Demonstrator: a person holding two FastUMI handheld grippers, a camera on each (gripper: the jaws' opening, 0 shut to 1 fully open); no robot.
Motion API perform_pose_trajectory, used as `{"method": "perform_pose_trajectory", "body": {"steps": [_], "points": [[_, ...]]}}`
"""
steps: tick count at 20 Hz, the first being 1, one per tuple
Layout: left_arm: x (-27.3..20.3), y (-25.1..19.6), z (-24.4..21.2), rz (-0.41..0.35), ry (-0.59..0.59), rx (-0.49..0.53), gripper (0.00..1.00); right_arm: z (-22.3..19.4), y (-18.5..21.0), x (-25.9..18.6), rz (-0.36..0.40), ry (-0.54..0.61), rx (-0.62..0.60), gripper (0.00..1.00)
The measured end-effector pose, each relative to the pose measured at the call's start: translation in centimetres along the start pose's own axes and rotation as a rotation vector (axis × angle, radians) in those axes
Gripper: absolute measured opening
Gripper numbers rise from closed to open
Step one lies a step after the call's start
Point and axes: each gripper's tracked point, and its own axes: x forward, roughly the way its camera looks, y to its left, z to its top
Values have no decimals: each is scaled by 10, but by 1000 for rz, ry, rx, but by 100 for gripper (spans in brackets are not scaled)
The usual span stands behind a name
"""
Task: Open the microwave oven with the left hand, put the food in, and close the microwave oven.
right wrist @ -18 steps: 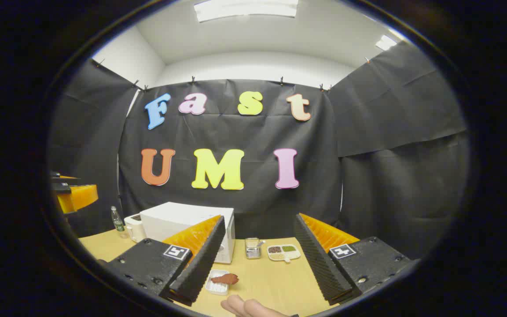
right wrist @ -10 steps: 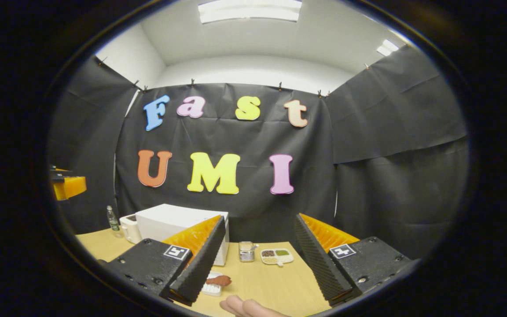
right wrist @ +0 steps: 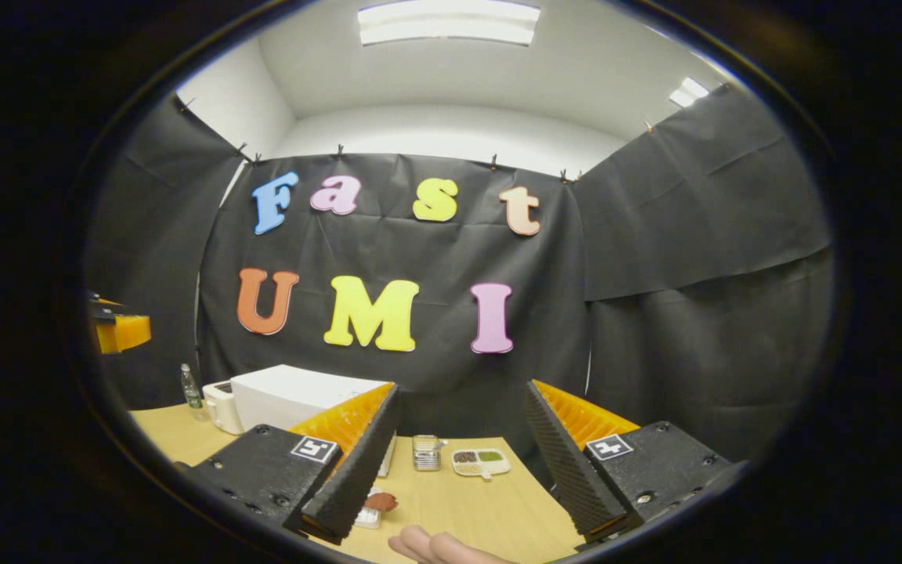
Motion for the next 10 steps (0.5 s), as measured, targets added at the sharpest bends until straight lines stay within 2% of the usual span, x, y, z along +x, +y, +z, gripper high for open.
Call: {"method": "perform_pose_trajectory", "body": {"steps": [3, 4, 5, 6, 9, 10], "points": [[9, -7, -9, -14, 4, -21, 94, -2, -5, 5, -13, 6, -6, 100], [16, -8, -13, -14, 6, -28, 94, -3, -6, 7, -16, 9, -4, 92], [24, -9, -13, -17, 5, -31, 94, -1, -7, 8, -14, 8, -1, 100], [32, -12, -16, -19, 4, -32, 94, 1, -9, 8, -17, 4, -1, 92], [65, -24, -26, -28, -7, -17, 94, 10, -18, 10, -24, -24, 1, 92], [77, -31, -32, -34, -3, -8, 94, 11, -23, 10, -32, -29, 0, 100]]}}
